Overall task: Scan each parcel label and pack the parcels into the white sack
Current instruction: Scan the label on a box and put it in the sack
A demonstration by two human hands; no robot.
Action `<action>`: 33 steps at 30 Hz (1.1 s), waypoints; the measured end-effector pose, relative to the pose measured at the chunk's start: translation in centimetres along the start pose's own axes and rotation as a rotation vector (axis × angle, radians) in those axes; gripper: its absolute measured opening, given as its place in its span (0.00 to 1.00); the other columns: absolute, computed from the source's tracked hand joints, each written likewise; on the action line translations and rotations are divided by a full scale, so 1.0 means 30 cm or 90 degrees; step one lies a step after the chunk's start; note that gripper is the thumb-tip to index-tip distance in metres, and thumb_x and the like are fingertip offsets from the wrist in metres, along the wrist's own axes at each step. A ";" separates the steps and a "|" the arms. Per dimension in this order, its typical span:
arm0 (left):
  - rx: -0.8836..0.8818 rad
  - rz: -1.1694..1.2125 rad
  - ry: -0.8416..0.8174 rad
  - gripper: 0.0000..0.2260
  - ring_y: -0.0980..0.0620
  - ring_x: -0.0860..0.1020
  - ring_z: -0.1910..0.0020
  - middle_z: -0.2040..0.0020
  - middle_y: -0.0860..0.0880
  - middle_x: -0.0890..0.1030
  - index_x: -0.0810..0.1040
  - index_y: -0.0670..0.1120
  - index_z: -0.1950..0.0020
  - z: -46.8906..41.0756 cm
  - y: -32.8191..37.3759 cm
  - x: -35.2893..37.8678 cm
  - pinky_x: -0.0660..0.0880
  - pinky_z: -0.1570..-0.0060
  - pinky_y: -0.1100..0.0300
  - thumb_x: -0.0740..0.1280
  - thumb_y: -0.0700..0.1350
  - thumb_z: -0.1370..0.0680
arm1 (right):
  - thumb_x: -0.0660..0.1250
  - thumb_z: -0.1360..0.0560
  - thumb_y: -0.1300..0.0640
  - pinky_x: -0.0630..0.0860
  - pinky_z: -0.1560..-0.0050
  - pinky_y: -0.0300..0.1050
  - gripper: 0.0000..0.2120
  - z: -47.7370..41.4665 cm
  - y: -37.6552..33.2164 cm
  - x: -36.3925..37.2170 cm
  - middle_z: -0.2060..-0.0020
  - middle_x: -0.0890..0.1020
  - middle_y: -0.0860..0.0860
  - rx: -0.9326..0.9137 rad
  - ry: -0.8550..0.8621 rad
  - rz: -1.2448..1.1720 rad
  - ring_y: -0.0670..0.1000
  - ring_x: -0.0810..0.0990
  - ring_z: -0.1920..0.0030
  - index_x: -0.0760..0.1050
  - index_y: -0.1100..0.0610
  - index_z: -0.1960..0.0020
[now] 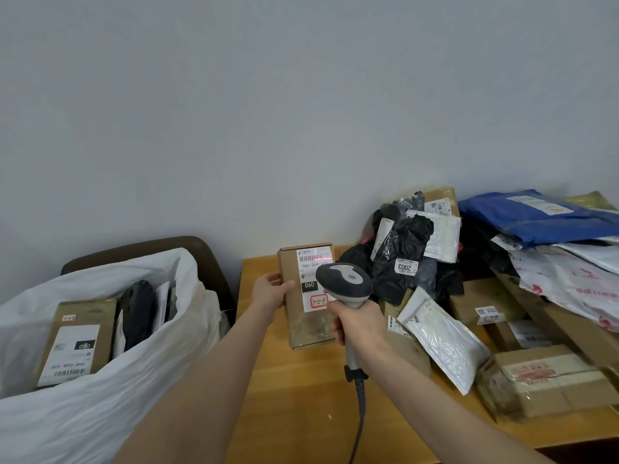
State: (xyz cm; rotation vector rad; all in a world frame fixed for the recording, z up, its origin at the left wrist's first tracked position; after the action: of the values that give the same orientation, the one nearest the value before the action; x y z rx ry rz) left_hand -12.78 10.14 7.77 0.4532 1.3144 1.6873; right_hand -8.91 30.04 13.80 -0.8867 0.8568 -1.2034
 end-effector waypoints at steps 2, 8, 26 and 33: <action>-0.002 0.002 0.001 0.23 0.47 0.77 0.49 0.39 0.42 0.77 0.69 0.41 0.31 0.000 0.001 -0.002 0.76 0.56 0.55 0.70 0.40 0.25 | 0.71 0.28 0.58 0.71 0.75 0.38 0.09 0.002 -0.001 0.001 0.79 0.78 0.50 0.001 -0.001 0.004 0.47 0.73 0.79 0.78 0.61 0.65; -0.002 -0.002 0.000 0.23 0.47 0.77 0.50 0.40 0.42 0.77 0.69 0.40 0.31 0.008 0.004 -0.009 0.75 0.61 0.58 0.70 0.39 0.24 | 0.70 0.28 0.59 0.70 0.76 0.38 0.08 0.016 -0.012 0.003 0.78 0.77 0.51 -0.003 -0.013 0.000 0.48 0.73 0.79 0.78 0.62 0.63; -0.003 -0.006 0.025 0.22 0.43 0.78 0.43 0.39 0.42 0.77 0.69 0.40 0.31 0.082 0.027 -0.018 0.77 0.48 0.51 0.69 0.40 0.24 | 0.70 0.28 0.61 0.68 0.76 0.39 0.10 0.040 -0.015 -0.020 0.79 0.75 0.51 -0.013 -0.042 -0.024 0.48 0.71 0.81 0.75 0.61 0.67; -0.003 -0.008 0.040 0.21 0.42 0.77 0.40 0.38 0.42 0.77 0.70 0.41 0.32 0.110 0.030 -0.016 0.76 0.43 0.47 0.69 0.40 0.24 | 0.70 0.29 0.61 0.69 0.73 0.42 0.10 0.043 -0.012 -0.043 0.79 0.75 0.51 -0.019 -0.054 -0.034 0.50 0.71 0.79 0.75 0.61 0.67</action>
State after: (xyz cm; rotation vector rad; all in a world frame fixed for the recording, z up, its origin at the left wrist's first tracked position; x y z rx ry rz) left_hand -10.46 11.60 9.90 0.3922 1.3559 1.7057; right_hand -8.09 31.40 14.75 -0.9830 0.7887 -1.1939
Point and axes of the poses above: each hand's wrist, its own z-axis away from the middle knuckle, its own x-axis out of the palm, y = z × x, the point moved 3 cm from there along -z, towards the middle knuckle
